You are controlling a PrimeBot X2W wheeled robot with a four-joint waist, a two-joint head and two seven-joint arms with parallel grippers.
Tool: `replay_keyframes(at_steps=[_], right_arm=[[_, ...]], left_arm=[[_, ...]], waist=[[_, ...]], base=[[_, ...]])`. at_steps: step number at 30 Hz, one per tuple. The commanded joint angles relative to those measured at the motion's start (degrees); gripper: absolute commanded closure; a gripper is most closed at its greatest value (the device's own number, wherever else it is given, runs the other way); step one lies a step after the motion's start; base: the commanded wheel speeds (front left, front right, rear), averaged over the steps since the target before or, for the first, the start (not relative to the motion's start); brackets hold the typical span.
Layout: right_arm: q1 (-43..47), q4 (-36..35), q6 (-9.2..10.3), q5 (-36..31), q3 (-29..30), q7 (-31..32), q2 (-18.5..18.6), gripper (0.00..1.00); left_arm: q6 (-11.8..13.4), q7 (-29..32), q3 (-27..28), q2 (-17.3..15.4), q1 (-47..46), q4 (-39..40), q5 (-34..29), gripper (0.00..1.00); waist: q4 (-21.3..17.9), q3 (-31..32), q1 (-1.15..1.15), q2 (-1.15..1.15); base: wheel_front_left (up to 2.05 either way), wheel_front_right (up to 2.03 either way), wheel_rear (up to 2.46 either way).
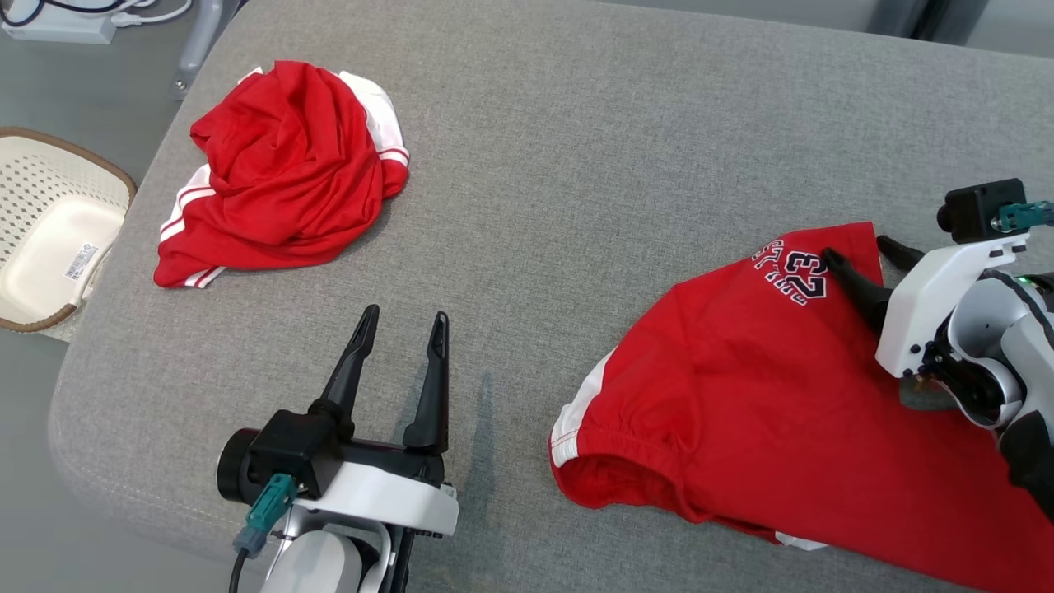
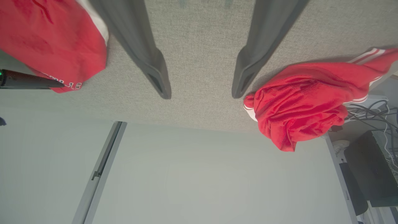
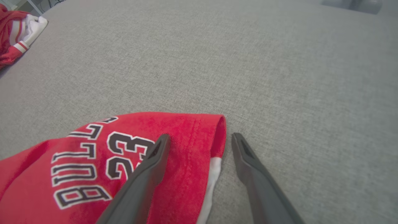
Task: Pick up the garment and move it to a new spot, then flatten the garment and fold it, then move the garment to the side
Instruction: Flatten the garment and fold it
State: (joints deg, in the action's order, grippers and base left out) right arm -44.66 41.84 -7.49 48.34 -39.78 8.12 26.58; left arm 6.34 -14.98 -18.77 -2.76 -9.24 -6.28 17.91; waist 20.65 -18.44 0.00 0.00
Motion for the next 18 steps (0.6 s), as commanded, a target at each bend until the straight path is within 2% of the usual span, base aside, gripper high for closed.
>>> replay_keyframes(at_steps=[1, 2, 5, 11, 18], right_arm=[[-0.3, -0.3, -0.01, 1.1, -1.3, 0.7, 0.5, 0.72], [-0.8, -1.1, -0.01, 1.4, -2.5, 0.4, 1.1, 1.0], [-2.3, -2.4, -0.01, 2.3, -4.6, -2.0, 2.8, 1.0], [-7.2, -2.7, 0.0, 0.1, -8.2, -10.2, 5.5, 1.0], [-15.7, 2.5, 0.0, -4.7, -9.1, -19.9, 6.9, 1.0]], left_arm=[[0.3, -0.1, 0.0, -0.2, -0.9, 0.2, 0.4, 0.0], [0.4, -0.1, -0.2, -0.2, -1.0, 0.2, 0.5, 0.0], [0.5, -0.1, -0.3, -0.2, -1.2, 0.0, 0.7, 0.0], [0.6, -0.1, -0.1, -0.2, -1.4, -0.3, 1.0, 0.0], [0.7, -0.1, -0.8, -0.2, -1.7, -0.1, 1.5, 0.0]], waist=[[0.2, -0.2, 0.0, 0.0], [0.3, -0.2, 0.0, 0.0], [0.5, -0.2, 0.0, 0.0], [0.8, 0.1, 0.0, 0.0], [1.5, 0.4, 0.0, 0.0]], base=[[0.0, 0.0, 0.0], [0.0, 0.0, 0.0], [0.0, 0.0, 0.0], [0.0, 0.0, 0.0], [0.0, 0.0, 0.0]])
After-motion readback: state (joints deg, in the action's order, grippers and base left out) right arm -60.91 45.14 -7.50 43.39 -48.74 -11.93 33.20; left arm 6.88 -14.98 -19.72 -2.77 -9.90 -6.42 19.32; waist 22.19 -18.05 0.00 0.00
